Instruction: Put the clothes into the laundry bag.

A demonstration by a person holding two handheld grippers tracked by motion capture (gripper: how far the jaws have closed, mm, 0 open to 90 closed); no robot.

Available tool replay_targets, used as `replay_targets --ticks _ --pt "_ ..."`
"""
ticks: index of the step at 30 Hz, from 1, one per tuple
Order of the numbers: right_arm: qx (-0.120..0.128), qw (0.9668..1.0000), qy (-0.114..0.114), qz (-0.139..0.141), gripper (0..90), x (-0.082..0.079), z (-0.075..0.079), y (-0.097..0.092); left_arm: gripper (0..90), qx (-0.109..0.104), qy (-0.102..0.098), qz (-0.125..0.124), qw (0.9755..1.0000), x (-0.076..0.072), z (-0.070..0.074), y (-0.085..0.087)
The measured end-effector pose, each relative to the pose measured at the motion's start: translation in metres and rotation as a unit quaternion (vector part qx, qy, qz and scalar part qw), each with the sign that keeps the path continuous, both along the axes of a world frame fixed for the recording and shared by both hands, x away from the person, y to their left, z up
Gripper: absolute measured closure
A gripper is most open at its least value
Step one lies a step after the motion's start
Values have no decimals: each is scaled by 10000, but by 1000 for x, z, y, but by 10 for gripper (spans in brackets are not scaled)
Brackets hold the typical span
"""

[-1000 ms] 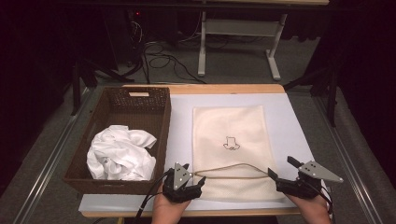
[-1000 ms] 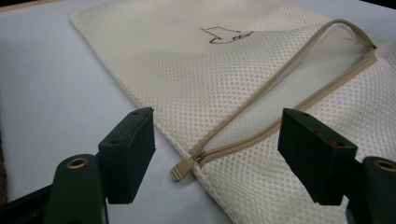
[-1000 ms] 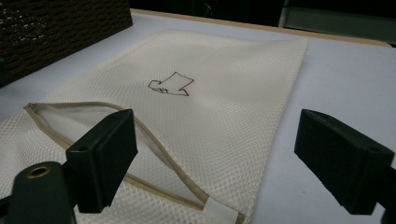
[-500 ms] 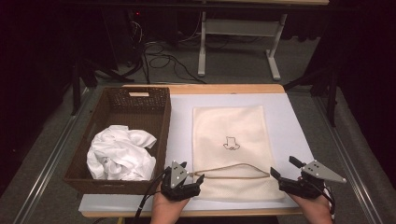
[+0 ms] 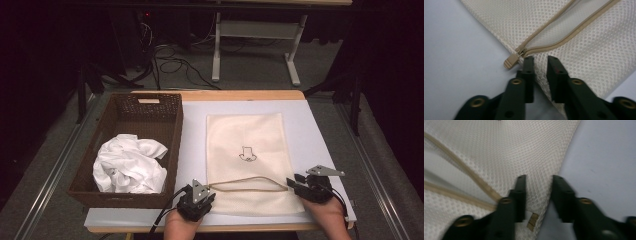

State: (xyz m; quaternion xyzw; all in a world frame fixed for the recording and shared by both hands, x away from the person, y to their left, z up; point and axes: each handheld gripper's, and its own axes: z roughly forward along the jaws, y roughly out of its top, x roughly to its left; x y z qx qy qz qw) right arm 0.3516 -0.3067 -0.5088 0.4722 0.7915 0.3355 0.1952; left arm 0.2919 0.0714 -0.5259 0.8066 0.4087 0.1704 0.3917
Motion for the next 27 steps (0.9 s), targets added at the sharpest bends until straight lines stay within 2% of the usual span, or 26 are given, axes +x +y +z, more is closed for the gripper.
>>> replay_targets --ticks 1,2,6,9,13,16,21,25,26,27 --pt "12 10000 64 5 869 -2 2 -1 858 72 -42 -42 10000 2 1 -1" --pt "6 10000 61 23 878 -4 3 -2 864 151 -78 -52 9998 3 1 -2" --pt "-17 10000 54 44 883 -11 3 -4 868 301 -177 -15 9994 10 2 -6" --pt "10 10000 18 -39 885 -24 4 -14 868 320 -239 -34 9992 25 2 -11" --pt "39 9999 18 -136 885 -36 5 -21 867 293 -261 -64 9992 36 2 -17" --pt "56 9997 -17 -248 885 -51 6 -29 867 383 -347 -100 9986 44 2 -25" --pt "144 9996 -30 -257 884 -60 5 -33 866 508 -478 -57 9975 57 1 -30" --pt "101 9997 -70 -222 870 -63 4 -29 842 391 -477 64 9981 57 2 -27" --pt "88 9997 -103 -198 821 -63 5 -28 781 234 -526 148 9982 55 4 -24" --pt "88 9997 -103 -198 821 -63 5 -28 725 234 -526 148 9982 55 4 -24"
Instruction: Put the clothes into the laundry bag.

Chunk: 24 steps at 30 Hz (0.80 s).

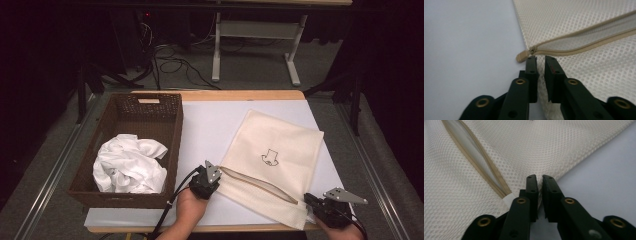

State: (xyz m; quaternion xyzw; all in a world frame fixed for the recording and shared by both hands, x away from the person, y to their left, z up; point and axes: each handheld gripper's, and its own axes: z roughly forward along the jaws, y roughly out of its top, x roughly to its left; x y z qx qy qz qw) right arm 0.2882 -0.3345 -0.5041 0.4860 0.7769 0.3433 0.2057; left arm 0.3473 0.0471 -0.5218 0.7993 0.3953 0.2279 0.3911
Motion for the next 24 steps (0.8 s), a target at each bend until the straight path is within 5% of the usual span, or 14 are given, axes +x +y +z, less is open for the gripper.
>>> replay_targets --ticks 2,4,7,14,17,24 --pt "99 9999 -101 47 735 1 2 -1 670 -176 40 33 9998 -2 3 3" --pt "212 9994 -245 107 666 2 5 -2 489 -345 -7 11 9994 -6 7 7" --pt "338 9983 -417 234 525 5 9 2 389 -727 42 -211 9971 -17 14 11" --pt "543 9952 -671 457 315 16 13 17 160 -672 84 -311 9972 -33 17 11" --pt "594 9940 -740 547 210 22 14 26 153 -771 171 -393 9961 -40 19 13" --pt "577 9925 -848 665 59 35 14 40 2 -891 1 -512 9947 -55 43 17"
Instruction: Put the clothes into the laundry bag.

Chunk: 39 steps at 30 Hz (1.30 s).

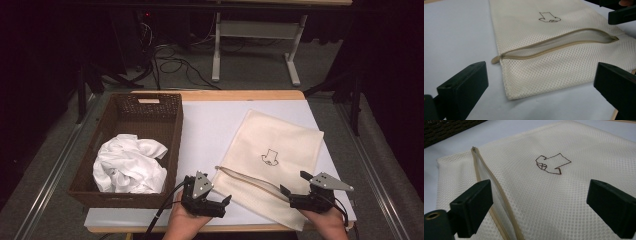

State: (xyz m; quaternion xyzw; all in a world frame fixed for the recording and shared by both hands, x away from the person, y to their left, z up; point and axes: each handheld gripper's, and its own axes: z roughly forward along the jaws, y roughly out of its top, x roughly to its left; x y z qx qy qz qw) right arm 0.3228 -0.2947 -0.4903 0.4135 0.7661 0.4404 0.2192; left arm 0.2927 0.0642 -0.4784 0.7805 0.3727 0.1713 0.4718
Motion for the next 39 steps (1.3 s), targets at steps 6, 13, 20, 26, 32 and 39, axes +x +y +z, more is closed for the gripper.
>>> replay_targets --ticks 6,13,20,26,32,39 --pt "24 9999 -129 75 2 3 0 1 2 -280 -375 136 9988 -13 35 15" --pt "0 9998 -216 17 1 2 1 -2 6 -238 -648 337 9970 -20 61 34" --pt "-64 9998 -200 42 1 2 1 0 12 -230 -788 691 9942 -17 72 65" --pt "-111 9997 -206 27 1 2 1 -1 30 -282 -857 902 9918 -15 77 87" --pt "-115 9997 -202 -6 1 3 0 -2 30 -267 -884 1054 9901 -15 81 100" --pt "-105 9998 -188 -31 1 3 0 -3 30 -281 -839 1299 9876 -10 80 127"
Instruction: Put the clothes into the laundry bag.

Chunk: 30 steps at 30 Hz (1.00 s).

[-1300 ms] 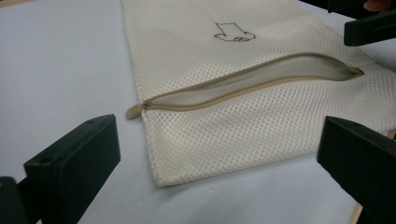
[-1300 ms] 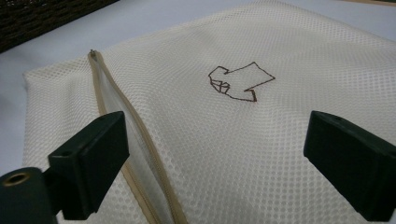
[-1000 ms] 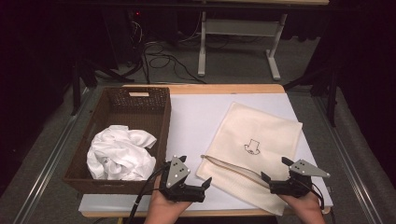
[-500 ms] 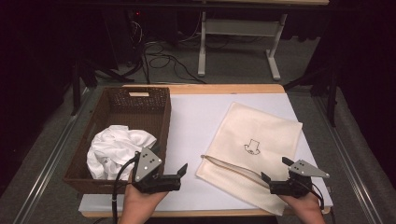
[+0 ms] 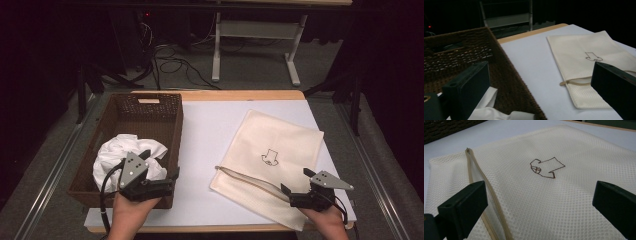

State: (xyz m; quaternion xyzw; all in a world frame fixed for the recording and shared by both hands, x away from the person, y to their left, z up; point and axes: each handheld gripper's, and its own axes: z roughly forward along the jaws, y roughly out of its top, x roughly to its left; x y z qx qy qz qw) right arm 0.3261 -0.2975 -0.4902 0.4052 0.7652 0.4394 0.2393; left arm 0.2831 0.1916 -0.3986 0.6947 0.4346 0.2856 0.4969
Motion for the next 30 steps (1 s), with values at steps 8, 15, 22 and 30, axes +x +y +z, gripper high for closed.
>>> replay_targets --ticks 8,15,22,30 --pt "-33 10000 14 -7 1 1 -1 -1 48 -139 -44 443 9989 -1 1 36" --pt "-23 10000 18 -26 1 2 -1 -2 54 -131 -26 739 9972 -2 0 59" --pt "-21 10000 41 -61 2 2 -2 -3 55 -195 0 1082 9939 -5 -1 86" --pt "-19 9999 65 -76 1 3 -2 -3 60 -285 -1 1363 9903 -11 -2 109"
